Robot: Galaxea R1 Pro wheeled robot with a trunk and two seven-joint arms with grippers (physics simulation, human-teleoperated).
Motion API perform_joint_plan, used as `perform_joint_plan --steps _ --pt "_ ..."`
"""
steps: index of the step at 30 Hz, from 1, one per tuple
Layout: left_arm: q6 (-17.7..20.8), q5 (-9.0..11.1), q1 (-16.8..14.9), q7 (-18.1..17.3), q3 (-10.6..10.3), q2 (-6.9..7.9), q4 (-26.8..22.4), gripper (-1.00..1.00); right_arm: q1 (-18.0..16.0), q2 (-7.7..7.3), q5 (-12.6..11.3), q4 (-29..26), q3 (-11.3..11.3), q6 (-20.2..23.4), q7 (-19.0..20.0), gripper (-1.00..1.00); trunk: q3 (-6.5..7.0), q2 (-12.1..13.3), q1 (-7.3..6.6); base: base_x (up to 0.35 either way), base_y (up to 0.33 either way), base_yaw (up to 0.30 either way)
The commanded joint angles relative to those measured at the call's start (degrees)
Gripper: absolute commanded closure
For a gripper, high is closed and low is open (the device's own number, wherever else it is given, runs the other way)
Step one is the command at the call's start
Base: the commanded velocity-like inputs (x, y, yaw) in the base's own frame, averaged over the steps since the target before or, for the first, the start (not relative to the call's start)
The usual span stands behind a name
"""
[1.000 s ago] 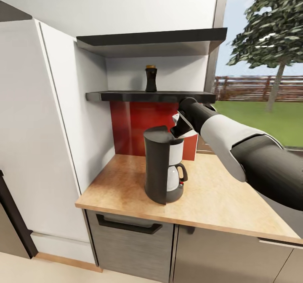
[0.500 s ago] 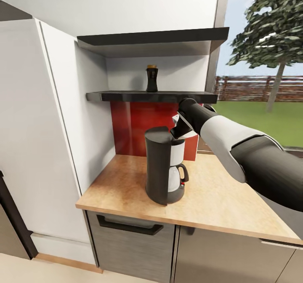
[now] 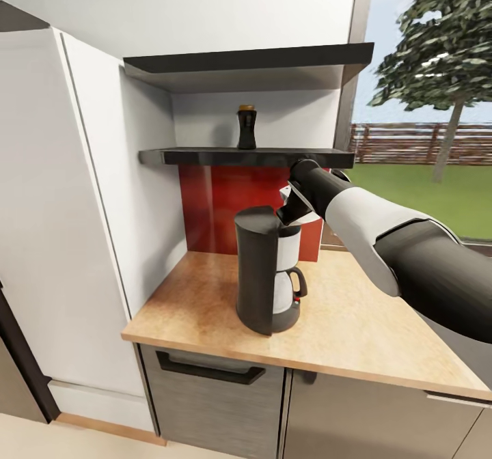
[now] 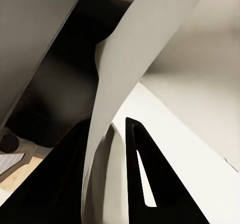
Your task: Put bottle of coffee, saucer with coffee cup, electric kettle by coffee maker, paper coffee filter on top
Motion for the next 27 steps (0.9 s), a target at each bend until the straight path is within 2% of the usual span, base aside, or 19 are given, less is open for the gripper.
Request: perform_joint_plan --steps 1,18,19,27 --pt "-0.1 0.5 0.0 0.0 0.0 0.0 -0.1 -1.0 0.0 0.0 0.5 -0.1 0.0 0.2 0.5 1.0 -0.01 0.0 0.02 0.023 0.0 0.0" --pt "-0.1 0.5 0.0 0.0 0.0 0.0 -0.1 -1.0 0.0 0.0 0.5 -0.1 0.0 0.2 0.5 1.0 -0.01 0.0 0.02 0.002 0.0 0.0" --pt "-0.1 0.5 0.0 0.0 0.0 0.0 0.0 -1.0 0.0 0.0 0.5 -0.1 0.0 0.2 0.5 -1.0 -0.01 0.0 0.02 0.0 0.0 0.0" --pt "-0.1 0.5 0.0 0.0 -0.1 0.0 -0.1 -1.0 0.0 0.0 0.5 -0.1 0.0 0.2 0.5 -1.0 -0.01 0.0 0.02 0.0 0.0 0.0"
